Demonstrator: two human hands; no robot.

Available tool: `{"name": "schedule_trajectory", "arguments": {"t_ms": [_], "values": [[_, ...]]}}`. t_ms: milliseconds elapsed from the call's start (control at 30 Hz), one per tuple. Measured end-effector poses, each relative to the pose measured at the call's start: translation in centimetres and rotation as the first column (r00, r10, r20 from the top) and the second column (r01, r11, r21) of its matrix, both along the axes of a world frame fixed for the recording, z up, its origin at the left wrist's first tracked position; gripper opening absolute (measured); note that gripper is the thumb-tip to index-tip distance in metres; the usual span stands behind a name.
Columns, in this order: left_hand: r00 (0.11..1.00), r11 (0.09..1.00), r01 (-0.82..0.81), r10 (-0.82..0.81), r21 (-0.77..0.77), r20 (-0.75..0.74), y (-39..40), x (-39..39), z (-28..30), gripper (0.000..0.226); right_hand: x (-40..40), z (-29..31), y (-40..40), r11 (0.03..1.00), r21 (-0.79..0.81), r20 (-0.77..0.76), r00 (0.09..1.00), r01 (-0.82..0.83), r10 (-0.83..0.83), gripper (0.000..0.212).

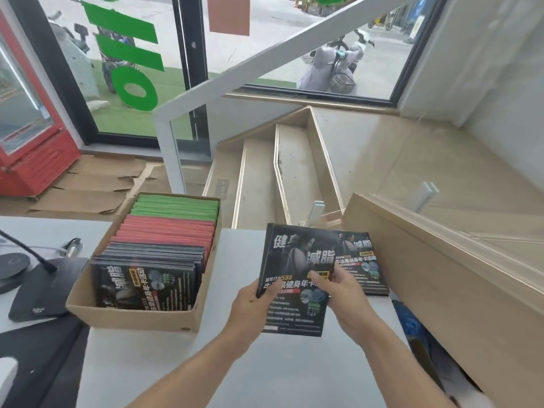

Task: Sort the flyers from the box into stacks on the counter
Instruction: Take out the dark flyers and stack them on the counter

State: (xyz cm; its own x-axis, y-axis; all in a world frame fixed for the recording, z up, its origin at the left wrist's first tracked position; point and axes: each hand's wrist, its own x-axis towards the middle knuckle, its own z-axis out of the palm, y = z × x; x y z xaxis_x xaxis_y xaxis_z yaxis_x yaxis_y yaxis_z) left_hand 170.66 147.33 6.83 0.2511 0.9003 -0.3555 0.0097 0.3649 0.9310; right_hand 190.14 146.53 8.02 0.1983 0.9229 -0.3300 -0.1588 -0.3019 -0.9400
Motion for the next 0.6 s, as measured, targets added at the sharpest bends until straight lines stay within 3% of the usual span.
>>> {"name": "schedule_trajectory", "arguments": {"t_ms": [100, 200, 300, 600], "values": [[1.000, 0.998, 0.017, -0.016, 0.067, -0.017, 1.2, 0.6, -0.4, 0.023, -1.1, -1.2, -1.1, 0.988, 0.146, -0.002, 0.999, 0.054, -0.054, 0.028], [0.999, 0.990, -0.017, 0.022, 0.141, -0.029, 2.2, 1.1, -0.4, 0.020, -1.0, -2.0, -1.1, 0.970, 0.242, 0.115, 0.993, 0.006, -0.035, 0.033], [0.997, 0.987, -0.032, 0.042, 0.155, -0.061, 2.3, 1.5, -1.1, 0.024, -0.6, -3.3, -1.1, 0.977, 0.208, 0.204, 0.979, -0.033, -0.011, 0.036], [0.998, 0.977, -0.006, 0.019, 0.213, -0.060, 0.8, 1.2, -2.3, 0.021, -0.8, -5.9, -2.8, 0.993, 0.118, 0.253, 0.967, -0.023, -0.008, 0.027]]}}
